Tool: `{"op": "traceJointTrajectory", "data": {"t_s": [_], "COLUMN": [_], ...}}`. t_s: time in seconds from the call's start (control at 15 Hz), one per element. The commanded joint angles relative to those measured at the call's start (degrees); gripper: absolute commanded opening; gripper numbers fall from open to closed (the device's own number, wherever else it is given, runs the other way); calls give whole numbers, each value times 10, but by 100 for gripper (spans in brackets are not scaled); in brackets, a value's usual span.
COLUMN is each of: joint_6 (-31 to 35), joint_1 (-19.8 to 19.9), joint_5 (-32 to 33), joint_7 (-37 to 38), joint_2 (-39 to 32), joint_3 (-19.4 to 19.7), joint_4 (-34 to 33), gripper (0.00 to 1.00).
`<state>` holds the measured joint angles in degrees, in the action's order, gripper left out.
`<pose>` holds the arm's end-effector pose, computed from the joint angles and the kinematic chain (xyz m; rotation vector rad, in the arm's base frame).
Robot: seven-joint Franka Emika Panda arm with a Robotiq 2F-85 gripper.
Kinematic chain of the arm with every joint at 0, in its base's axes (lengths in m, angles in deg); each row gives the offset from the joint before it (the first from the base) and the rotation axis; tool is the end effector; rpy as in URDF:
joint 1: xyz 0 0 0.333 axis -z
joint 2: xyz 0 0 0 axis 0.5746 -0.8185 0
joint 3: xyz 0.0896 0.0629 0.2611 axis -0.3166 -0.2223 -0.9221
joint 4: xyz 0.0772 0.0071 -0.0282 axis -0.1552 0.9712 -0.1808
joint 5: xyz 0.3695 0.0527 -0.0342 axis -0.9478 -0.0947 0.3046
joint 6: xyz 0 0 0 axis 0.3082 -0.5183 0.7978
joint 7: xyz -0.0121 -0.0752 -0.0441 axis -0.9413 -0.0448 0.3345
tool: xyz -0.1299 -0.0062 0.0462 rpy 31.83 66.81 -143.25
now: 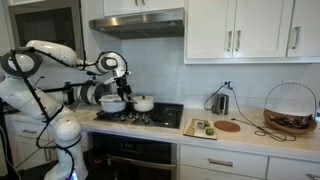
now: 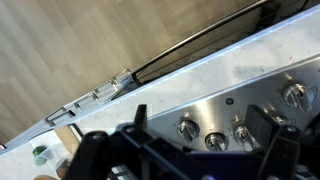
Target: Slide the cream white pot to the right side of the stove
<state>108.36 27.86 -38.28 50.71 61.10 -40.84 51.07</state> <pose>0.3456 0.1158 0.4877 2.8643 0.3483 0.1710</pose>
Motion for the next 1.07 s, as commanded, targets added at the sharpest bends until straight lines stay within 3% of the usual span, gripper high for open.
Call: {"op": "traceJointTrajectory", "data": {"t_s": [0.0, 0.47, 1.0], "joint_6": [-13, -3, 54], "joint_1": [15, 7, -21], "joint_5": [1, -11, -78], "joint_7": [83, 246, 263], "joint_2": [-66, -155, -219], "joint_3": [-25, -73, -71], "joint_4": [-70, -155, -203], "gripper": [100, 100, 100]}}
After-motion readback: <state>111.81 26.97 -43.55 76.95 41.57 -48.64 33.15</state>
